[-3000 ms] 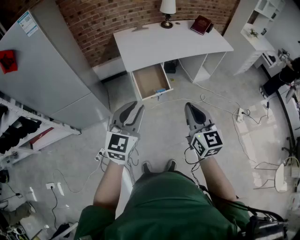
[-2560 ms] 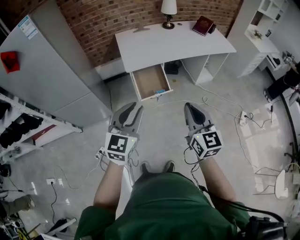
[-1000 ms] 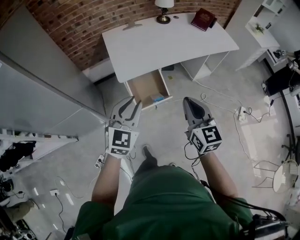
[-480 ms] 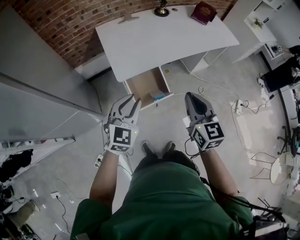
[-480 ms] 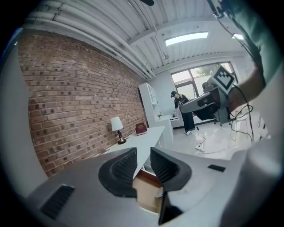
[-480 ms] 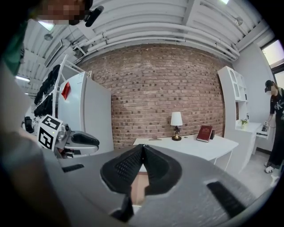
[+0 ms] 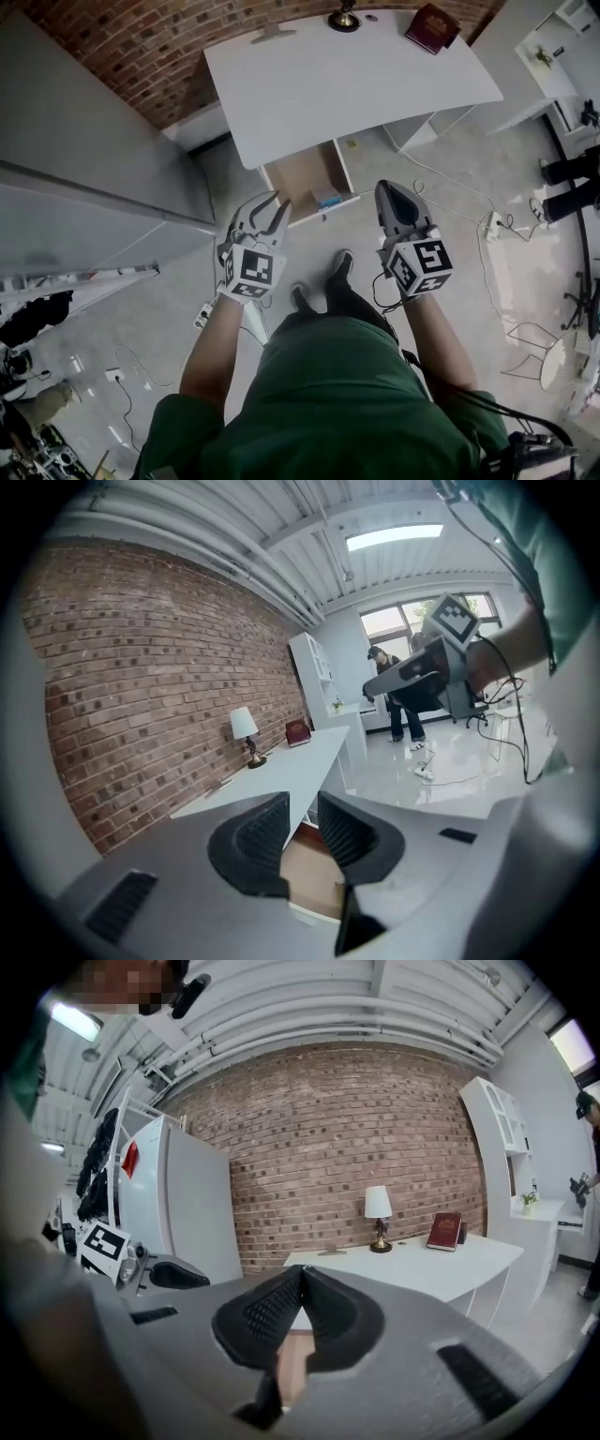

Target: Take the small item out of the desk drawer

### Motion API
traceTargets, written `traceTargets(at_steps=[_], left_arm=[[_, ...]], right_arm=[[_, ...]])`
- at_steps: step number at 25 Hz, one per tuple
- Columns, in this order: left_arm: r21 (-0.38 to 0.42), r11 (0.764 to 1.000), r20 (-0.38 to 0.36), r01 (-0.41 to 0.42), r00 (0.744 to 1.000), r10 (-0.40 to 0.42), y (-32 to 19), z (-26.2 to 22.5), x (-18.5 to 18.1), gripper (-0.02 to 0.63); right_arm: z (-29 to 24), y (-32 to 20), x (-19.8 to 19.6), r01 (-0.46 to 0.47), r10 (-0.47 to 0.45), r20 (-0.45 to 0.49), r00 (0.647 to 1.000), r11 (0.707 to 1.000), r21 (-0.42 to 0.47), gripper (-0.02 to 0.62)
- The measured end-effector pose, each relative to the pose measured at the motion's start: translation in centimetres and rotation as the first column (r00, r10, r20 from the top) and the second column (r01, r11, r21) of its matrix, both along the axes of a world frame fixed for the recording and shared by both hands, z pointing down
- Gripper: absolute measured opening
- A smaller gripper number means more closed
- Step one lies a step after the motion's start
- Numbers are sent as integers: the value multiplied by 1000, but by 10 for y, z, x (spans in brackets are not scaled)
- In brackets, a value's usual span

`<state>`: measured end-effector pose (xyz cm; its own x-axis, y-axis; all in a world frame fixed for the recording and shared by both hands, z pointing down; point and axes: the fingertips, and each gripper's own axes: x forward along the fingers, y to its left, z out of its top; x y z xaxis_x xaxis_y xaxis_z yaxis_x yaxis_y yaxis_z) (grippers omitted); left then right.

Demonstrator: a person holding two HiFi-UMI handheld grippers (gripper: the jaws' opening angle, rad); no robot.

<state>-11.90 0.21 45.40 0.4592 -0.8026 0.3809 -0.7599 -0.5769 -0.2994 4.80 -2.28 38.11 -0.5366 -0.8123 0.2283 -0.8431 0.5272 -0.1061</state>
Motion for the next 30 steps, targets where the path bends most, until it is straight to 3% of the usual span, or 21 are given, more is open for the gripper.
traceTargets(at_steps=[6,13,19,24,30], left_arm=[[-58,998,21,24,1000,-23,-44,24,8,87],[-155,987,184,-27,981,55,-72,88,36,87],[-237,966,308,-99,936,171,-81,148,59,87],[-301,932,381,-200,871,310,-84,196,71,98],[-355,888,404,-291,809,427,-96,257,77,103]], right_arm=[[14,-50,9,59,-59,15,998,998,-29,3],[51,-97,37,99,-95,42,995,990,-95,3],[81,-117,48,125,-118,51,992,981,-147,3],[110,-119,51,110,-100,59,993,974,-200,3],[141,-111,49,84,-99,-69,993,978,-191,3]])
